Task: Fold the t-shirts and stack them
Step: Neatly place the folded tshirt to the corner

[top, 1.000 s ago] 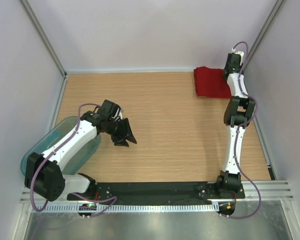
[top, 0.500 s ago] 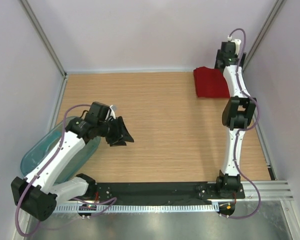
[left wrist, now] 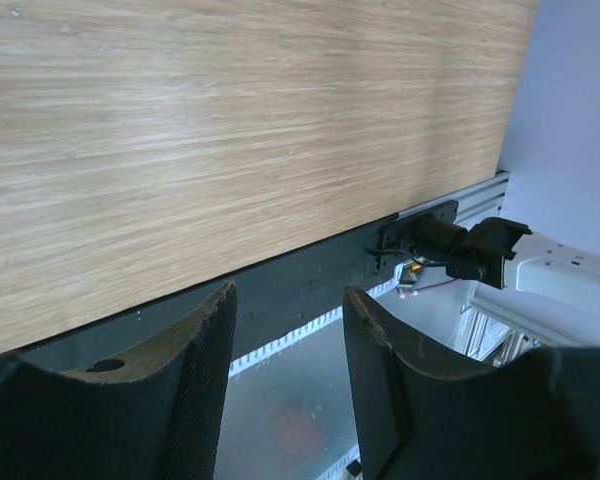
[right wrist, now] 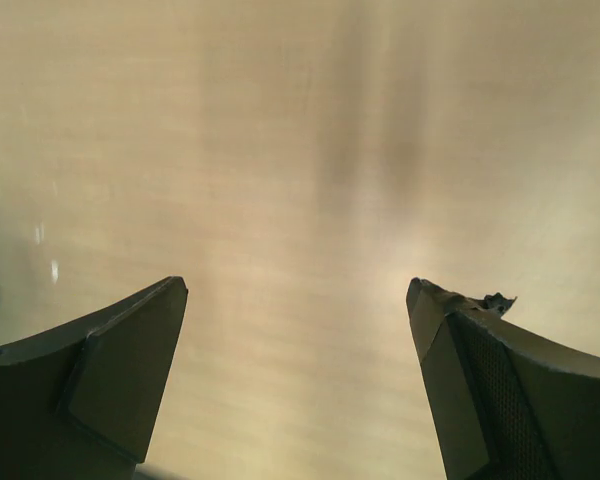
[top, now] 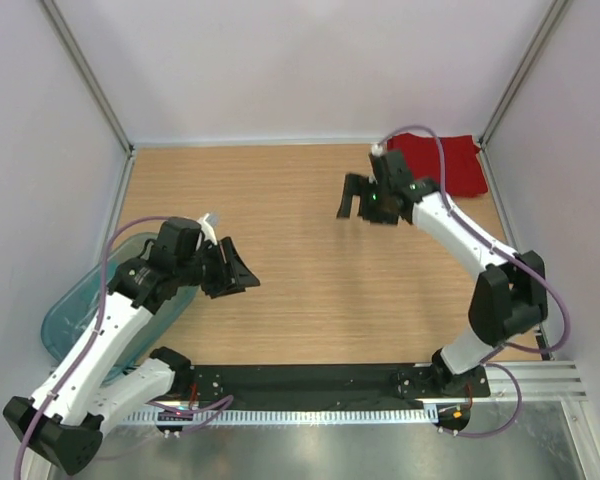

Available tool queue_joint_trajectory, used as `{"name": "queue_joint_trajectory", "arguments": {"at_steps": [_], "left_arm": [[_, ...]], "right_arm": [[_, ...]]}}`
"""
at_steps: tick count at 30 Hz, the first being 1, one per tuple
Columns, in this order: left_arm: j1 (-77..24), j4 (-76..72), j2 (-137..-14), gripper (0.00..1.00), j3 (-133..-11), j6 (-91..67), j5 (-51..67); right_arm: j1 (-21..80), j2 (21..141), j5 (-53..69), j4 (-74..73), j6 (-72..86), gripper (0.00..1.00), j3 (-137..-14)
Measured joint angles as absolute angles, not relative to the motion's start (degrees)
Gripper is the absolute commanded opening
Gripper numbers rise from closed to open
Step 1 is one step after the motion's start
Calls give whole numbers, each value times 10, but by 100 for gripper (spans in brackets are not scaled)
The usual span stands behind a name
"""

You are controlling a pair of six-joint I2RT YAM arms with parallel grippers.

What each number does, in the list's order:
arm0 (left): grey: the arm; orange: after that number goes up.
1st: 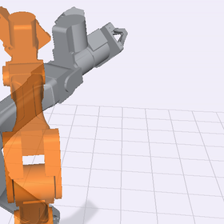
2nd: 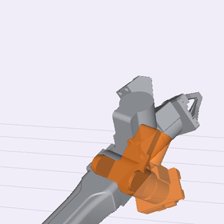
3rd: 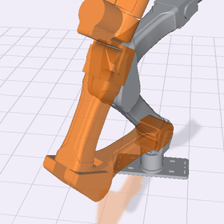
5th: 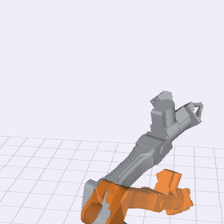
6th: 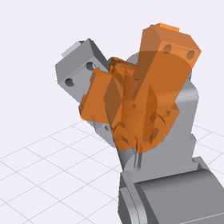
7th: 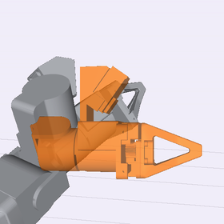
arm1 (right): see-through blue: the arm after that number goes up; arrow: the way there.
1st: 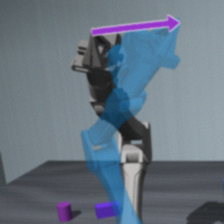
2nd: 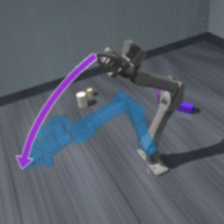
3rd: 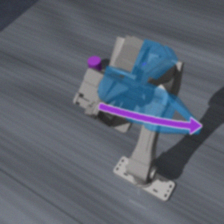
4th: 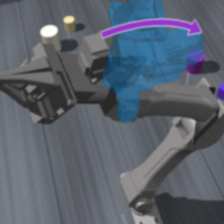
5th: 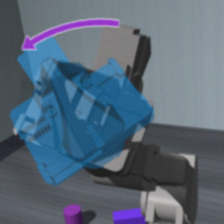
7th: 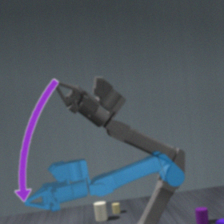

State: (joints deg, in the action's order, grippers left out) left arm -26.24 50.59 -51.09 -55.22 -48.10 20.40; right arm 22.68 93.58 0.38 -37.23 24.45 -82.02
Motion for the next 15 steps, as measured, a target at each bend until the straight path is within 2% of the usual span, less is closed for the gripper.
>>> {"name": "queue_joint_trajectory", "arguments": {"at_steps": [5,9,15], "left_arm": [[-262,454,-500,50,-501,-509,203],[-262,378,-465,51,-437,-543,199],[-263,303,-292,51,-293,-602,187]], "right_arm": [[221,774,160,-278,337,100,-515],[222,577,208,-236,382,100,-369],[222,232,226,-187,524,100,-159]]}}
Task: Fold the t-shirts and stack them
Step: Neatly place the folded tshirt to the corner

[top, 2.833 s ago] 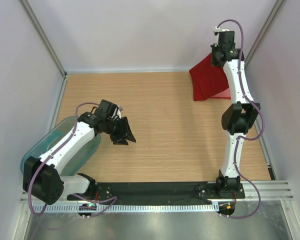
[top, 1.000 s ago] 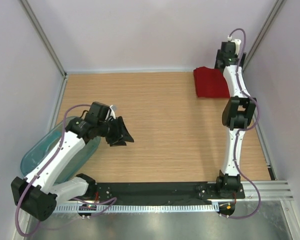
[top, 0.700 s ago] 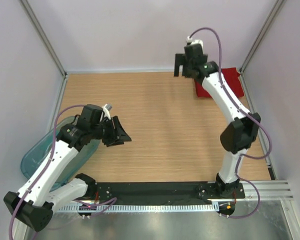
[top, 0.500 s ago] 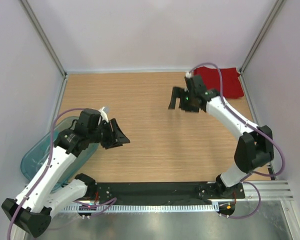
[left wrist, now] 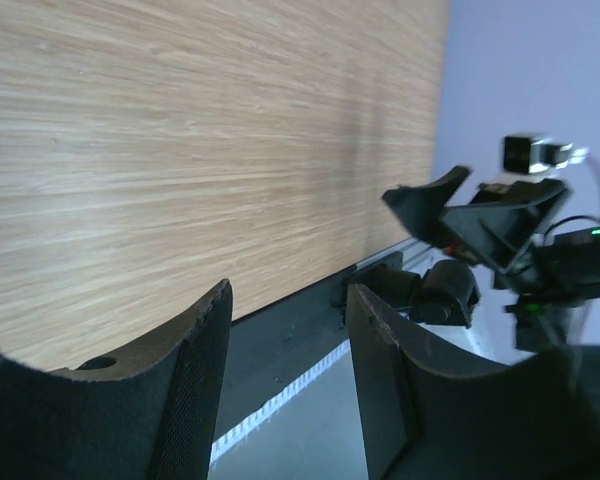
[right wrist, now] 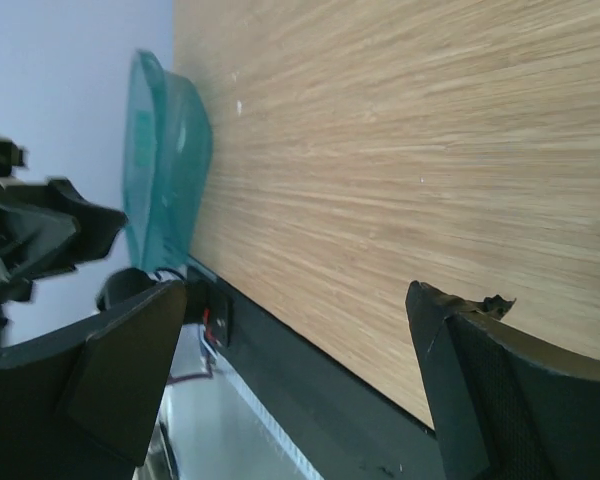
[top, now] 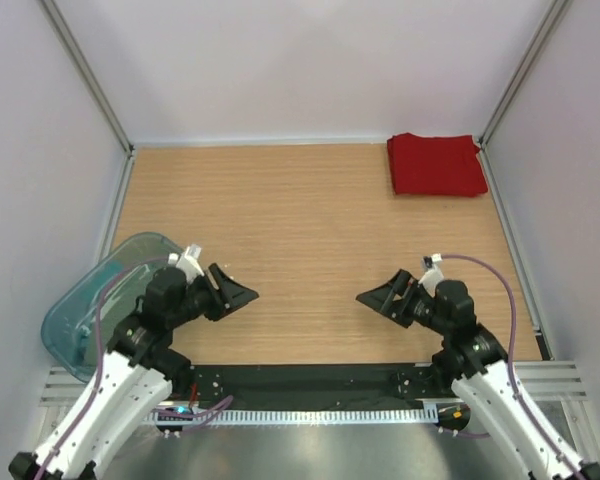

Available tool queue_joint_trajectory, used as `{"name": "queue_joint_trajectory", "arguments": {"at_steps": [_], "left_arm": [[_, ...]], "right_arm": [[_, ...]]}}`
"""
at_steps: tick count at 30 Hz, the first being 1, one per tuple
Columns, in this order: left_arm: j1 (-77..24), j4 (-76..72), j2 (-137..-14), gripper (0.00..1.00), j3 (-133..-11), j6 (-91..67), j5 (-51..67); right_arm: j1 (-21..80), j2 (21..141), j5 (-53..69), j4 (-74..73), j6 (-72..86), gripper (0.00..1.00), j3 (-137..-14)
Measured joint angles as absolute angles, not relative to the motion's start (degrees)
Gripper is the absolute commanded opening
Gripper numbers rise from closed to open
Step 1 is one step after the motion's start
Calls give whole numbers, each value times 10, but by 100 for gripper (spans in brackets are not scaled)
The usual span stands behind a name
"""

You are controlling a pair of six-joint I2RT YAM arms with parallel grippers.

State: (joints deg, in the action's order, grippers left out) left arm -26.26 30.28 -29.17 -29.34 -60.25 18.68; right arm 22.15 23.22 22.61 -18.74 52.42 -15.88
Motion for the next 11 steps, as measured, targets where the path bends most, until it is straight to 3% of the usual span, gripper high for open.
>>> {"name": "queue_joint_trajectory", "arguments": {"at_steps": [3,6,11], "left_arm": [[-263,296,-143,53,-224,-630,167],[-264,309,-24,54,-188,-645,161],[-264,258,-34,55,-131,-663,214]], "right_arm": [[222,38,214,-256,592,100,-87],[222,58,209,-279,601,100,-88],[222,32,211,-291,619,100,-81]]}}
